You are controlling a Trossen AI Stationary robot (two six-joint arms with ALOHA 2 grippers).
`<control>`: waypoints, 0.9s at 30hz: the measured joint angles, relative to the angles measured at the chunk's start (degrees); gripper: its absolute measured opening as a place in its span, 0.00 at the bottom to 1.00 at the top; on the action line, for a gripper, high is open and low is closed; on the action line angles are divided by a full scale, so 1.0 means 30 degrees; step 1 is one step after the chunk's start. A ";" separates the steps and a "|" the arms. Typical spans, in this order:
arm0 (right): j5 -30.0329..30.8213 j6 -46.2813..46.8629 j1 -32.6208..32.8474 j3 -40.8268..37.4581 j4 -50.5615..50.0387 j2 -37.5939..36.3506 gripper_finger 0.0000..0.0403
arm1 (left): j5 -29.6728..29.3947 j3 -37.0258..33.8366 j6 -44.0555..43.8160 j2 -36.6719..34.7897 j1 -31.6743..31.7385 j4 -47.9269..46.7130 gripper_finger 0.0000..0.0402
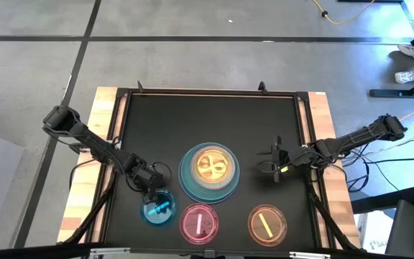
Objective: Stack plastic plates
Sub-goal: Stack the small dark blue plate on the small orange plate
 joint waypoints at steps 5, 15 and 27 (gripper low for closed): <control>0.0434 -0.0134 0.0005 0.0000 0.0003 0.0000 0.41 | -0.0019 0.0012 0.0174 -0.0176 0.0284 -0.0005 0.00; 0.0633 -0.0379 0.0006 0.0000 0.0007 0.0000 0.41 | -0.0508 0.1215 0.0852 -0.2435 0.1474 -0.0138 0.00; 0.0625 -0.0379 -0.0001 0.0000 0.0007 0.0000 0.41 | -0.6992 0.3130 0.3768 -0.3527 0.3688 0.2067 0.00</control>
